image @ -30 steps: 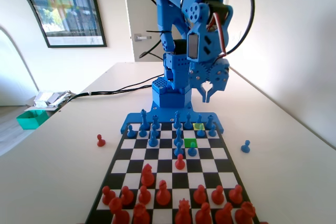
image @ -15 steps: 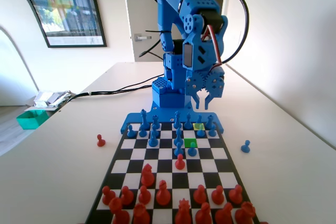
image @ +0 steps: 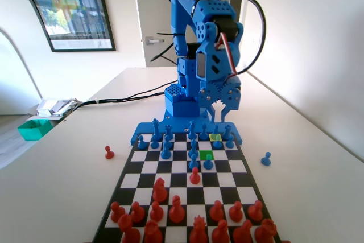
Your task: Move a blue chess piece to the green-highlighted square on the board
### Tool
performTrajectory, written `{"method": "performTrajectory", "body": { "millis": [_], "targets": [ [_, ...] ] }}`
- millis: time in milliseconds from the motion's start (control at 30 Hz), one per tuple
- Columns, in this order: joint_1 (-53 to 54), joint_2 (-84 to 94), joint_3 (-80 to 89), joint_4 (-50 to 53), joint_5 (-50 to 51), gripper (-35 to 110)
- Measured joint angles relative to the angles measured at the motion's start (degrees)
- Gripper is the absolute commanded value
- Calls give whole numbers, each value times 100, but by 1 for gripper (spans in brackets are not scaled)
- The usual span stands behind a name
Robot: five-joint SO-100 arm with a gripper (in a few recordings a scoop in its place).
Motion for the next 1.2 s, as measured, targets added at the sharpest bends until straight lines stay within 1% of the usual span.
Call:
{"method": "performTrajectory", "body": {
  "millis": [1200],
  "targets": [
    [-44, -527, 255, -686, 105, 9]
  ]
}}
